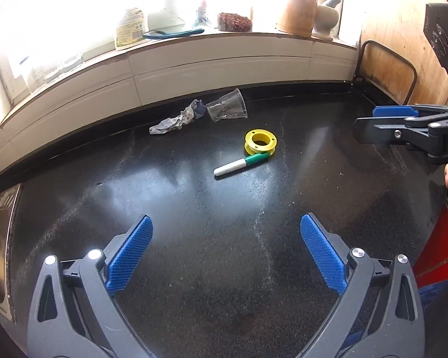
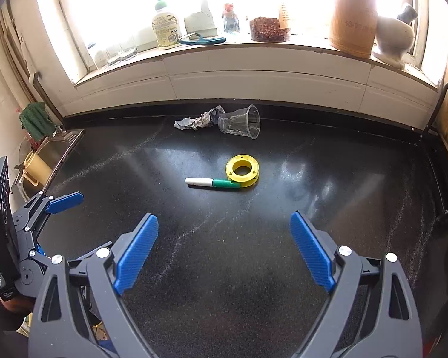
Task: Collect trash
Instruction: 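Return both open tools to the counter above the tape roll and marker, then grasp the green-capped marker with the left tool while the right tool grasps the yellow tape roll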
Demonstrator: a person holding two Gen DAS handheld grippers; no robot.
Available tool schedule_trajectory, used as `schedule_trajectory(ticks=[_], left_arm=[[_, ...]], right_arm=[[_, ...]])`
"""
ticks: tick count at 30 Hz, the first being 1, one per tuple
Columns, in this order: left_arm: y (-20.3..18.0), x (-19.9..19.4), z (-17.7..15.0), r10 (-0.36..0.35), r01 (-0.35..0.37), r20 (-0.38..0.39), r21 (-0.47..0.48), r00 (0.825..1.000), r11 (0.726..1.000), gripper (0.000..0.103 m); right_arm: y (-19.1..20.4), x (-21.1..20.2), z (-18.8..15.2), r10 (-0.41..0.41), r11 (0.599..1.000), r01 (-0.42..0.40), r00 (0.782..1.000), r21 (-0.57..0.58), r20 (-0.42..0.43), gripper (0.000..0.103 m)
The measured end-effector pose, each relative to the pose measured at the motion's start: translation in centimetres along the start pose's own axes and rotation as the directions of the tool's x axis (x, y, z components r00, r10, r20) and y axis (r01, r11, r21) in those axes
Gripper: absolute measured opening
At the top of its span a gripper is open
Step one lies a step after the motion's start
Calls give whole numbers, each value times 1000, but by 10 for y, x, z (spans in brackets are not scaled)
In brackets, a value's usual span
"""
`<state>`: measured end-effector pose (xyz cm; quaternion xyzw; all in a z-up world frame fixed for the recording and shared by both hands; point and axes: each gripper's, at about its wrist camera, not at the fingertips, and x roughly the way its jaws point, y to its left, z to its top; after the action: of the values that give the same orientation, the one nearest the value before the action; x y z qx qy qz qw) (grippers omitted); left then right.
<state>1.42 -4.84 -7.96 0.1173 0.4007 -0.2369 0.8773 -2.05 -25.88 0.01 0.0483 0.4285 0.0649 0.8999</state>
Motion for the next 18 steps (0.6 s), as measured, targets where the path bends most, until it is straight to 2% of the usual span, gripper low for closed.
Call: schedule_trajectory(ticks=[4,7,11,18], left_arm=[[-2,17,8,-34,34,0,35,999,999,96],[-3,41,13,-63,65,-35,60,997,996,96],[-3,65,19,-97,96,4,118,995,988,96],[-3,127,38,-113,125,-69,205,991,971,96]], right_arm=[[-4,21,14,-1,1000,1,1000,-13,-18,87],[-8,45,24,-11,1000,9,999,-28,-40,87],[-19,80,32,-12,1000,10,997,-25,-75,87],[-28,150,44,-23,997,12,988,-72,-152,87]])
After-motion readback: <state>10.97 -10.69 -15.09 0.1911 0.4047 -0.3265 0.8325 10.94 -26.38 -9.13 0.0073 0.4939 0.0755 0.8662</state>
